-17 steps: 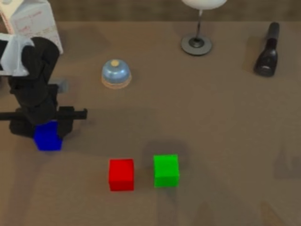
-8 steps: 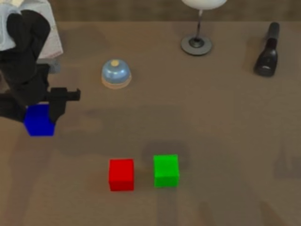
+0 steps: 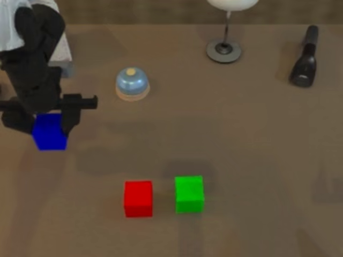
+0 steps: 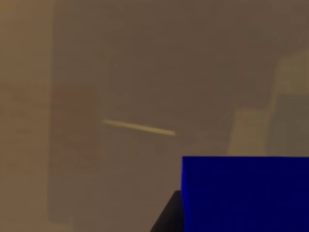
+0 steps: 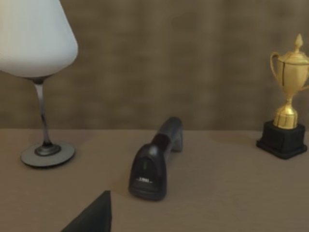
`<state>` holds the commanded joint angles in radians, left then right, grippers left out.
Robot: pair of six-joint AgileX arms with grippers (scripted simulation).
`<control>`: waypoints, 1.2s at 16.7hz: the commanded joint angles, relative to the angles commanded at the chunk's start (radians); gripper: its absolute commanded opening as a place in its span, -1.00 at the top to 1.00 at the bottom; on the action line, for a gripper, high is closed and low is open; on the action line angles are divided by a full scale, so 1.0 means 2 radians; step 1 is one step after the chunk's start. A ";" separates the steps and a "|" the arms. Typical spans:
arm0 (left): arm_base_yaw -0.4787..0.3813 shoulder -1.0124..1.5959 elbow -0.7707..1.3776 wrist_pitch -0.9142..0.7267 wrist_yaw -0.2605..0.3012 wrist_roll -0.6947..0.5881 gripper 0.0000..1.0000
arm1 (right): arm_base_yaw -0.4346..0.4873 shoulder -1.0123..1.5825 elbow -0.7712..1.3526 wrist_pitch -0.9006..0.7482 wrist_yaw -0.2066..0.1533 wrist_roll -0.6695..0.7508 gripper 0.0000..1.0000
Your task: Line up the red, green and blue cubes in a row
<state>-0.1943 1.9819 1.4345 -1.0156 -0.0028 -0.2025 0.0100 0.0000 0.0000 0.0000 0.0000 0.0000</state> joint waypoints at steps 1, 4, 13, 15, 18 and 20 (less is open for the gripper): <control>-0.017 0.013 0.017 -0.009 0.000 -0.017 1.00 | 0.000 0.000 0.000 0.000 0.000 0.000 -1.00; -0.095 0.063 0.098 -0.049 0.000 -0.092 1.00 | 0.000 0.000 0.000 0.000 0.000 0.000 -1.00; -0.367 0.204 0.371 -0.166 -0.006 -0.360 1.00 | 0.000 0.000 0.000 0.000 0.000 0.000 -1.00; -0.386 0.213 0.389 -0.174 -0.007 -0.379 1.00 | 0.000 0.000 0.000 0.000 0.000 0.000 -1.00; -0.387 0.214 0.391 -0.175 -0.007 -0.380 1.00 | 0.000 0.000 0.000 0.000 0.000 0.000 -1.00; -0.386 0.211 0.388 -0.172 -0.006 -0.379 1.00 | 0.000 0.000 0.000 0.000 0.000 0.000 -1.00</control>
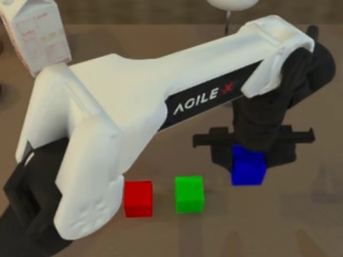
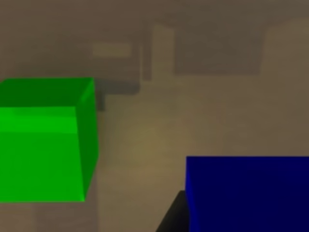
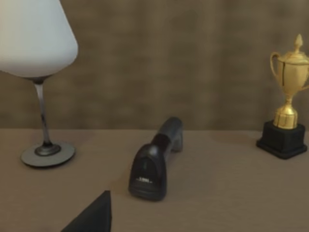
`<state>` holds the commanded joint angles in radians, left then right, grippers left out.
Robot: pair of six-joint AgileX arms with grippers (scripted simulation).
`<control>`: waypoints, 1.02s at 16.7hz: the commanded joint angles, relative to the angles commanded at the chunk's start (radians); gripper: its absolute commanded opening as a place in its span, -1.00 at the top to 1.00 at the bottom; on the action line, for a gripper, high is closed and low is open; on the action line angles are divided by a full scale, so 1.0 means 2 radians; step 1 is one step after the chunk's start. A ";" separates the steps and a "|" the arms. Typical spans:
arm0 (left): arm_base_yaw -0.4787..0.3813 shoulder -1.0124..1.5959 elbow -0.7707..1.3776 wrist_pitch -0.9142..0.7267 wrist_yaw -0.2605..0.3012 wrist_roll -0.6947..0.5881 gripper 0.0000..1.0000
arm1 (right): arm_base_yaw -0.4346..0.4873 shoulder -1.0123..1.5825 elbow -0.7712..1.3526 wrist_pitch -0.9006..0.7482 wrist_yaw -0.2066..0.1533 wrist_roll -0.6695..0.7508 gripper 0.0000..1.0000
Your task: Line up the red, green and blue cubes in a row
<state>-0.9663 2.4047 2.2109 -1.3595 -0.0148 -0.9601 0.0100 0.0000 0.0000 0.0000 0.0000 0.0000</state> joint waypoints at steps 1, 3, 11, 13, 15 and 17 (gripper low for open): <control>-0.001 0.000 -0.006 0.007 0.001 0.001 1.00 | 0.000 0.000 0.000 0.000 0.000 0.000 -1.00; -0.002 0.002 -0.030 0.034 0.002 0.002 1.00 | 0.000 0.000 0.000 0.000 0.000 0.000 -1.00; -0.001 0.014 -0.115 0.127 0.000 -0.002 1.00 | 0.000 0.000 0.000 0.000 0.000 0.000 -1.00; -0.001 0.014 -0.115 0.127 0.000 -0.002 1.00 | 0.000 0.000 0.000 0.000 0.000 0.000 -1.00; -0.001 0.014 -0.115 0.127 0.000 -0.002 0.70 | 0.000 0.000 0.000 0.000 0.000 0.000 -1.00; -0.001 0.014 -0.115 0.127 0.000 -0.002 0.40 | 0.000 0.000 0.000 0.000 0.000 0.000 -1.00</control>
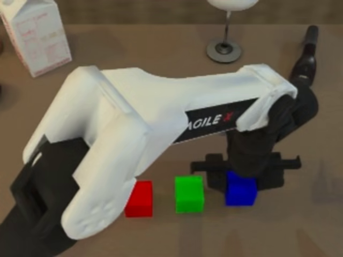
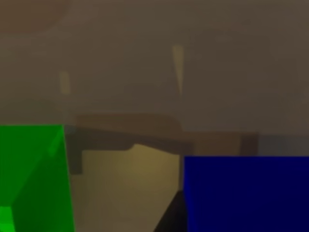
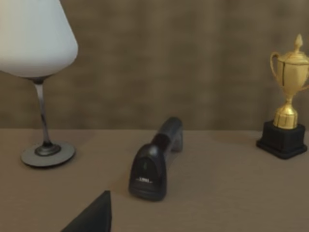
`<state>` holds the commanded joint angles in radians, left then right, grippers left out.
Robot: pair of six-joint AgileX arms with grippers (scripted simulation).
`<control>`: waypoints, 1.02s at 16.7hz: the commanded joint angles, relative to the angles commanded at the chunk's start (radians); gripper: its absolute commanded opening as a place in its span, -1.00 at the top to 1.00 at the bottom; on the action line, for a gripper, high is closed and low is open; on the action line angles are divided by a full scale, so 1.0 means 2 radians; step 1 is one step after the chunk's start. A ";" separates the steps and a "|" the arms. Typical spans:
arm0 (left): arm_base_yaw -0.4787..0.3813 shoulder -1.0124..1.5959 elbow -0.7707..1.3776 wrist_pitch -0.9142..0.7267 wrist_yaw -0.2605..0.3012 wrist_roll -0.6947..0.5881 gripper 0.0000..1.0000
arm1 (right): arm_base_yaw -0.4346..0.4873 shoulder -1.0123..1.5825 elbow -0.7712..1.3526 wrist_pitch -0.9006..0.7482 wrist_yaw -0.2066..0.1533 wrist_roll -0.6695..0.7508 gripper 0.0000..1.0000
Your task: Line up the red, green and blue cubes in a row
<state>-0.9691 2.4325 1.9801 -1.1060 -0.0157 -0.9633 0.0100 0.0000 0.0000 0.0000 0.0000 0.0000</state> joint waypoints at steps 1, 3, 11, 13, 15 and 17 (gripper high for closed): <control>0.000 0.000 0.000 0.000 0.000 0.000 0.25 | 0.000 0.000 0.000 0.000 0.000 0.000 -1.00; 0.000 0.000 0.000 0.000 0.000 0.000 -0.06 | 0.000 0.000 0.000 0.000 0.000 0.000 -1.00; 0.000 0.000 0.000 0.000 0.000 0.000 -1.00 | 0.000 0.000 0.000 0.000 0.000 0.000 -1.00; 0.000 0.000 0.000 0.000 0.000 0.000 -1.00 | 0.000 0.000 0.000 0.000 0.000 0.000 -1.00; 0.000 0.000 0.000 0.000 0.000 0.000 -1.00 | 0.000 0.000 0.000 0.000 0.000 0.000 -1.00; 0.000 0.000 0.000 0.000 0.000 0.000 -1.00 | 0.000 0.000 0.000 0.000 0.000 0.000 -1.00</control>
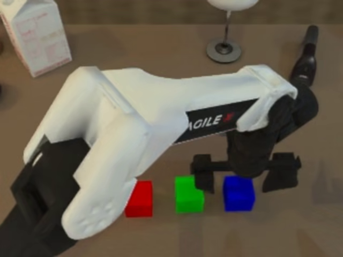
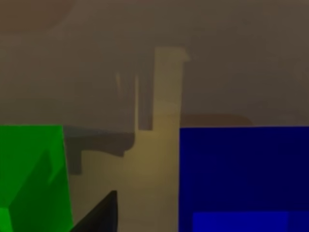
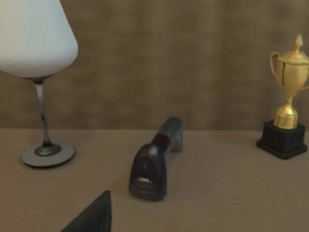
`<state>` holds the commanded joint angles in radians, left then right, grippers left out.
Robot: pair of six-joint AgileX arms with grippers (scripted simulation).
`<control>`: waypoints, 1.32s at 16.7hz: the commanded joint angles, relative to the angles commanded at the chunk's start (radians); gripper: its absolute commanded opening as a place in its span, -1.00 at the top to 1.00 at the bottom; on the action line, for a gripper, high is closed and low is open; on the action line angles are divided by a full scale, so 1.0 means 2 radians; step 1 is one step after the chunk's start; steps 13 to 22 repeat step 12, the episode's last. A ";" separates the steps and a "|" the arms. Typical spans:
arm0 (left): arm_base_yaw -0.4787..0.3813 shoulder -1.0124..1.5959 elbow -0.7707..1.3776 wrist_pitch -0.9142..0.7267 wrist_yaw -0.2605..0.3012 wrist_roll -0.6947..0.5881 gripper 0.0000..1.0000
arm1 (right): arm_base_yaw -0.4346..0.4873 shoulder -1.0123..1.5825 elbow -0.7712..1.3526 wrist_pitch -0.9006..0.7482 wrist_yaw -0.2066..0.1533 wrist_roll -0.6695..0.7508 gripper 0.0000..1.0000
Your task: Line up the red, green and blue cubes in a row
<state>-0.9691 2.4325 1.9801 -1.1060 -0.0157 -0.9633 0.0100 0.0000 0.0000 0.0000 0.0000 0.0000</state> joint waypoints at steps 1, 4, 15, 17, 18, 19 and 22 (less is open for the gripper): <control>0.000 0.000 0.000 0.000 0.000 0.000 -1.00 | 0.000 0.000 0.000 0.000 0.000 0.000 -1.00; 0.000 -0.003 0.019 -0.020 0.001 0.001 -1.00 | 0.000 0.000 0.000 0.000 0.000 0.000 -1.00; 0.008 -0.018 0.107 -0.125 0.000 -0.002 -1.00 | 0.000 0.000 0.000 0.000 0.000 0.000 -1.00; 0.008 -0.018 0.107 -0.125 0.000 -0.002 -1.00 | 0.000 0.000 0.000 0.000 0.000 0.000 -1.00; 0.008 -0.018 0.107 -0.125 0.000 -0.002 -1.00 | 0.000 0.000 0.000 0.000 0.000 0.000 -1.00; 0.008 -0.018 0.107 -0.125 0.000 -0.002 -1.00 | 0.000 0.000 0.000 0.000 0.000 0.000 -1.00; 0.008 -0.018 0.107 -0.125 0.000 -0.002 -1.00 | 0.000 0.000 0.000 0.000 0.000 0.000 -1.00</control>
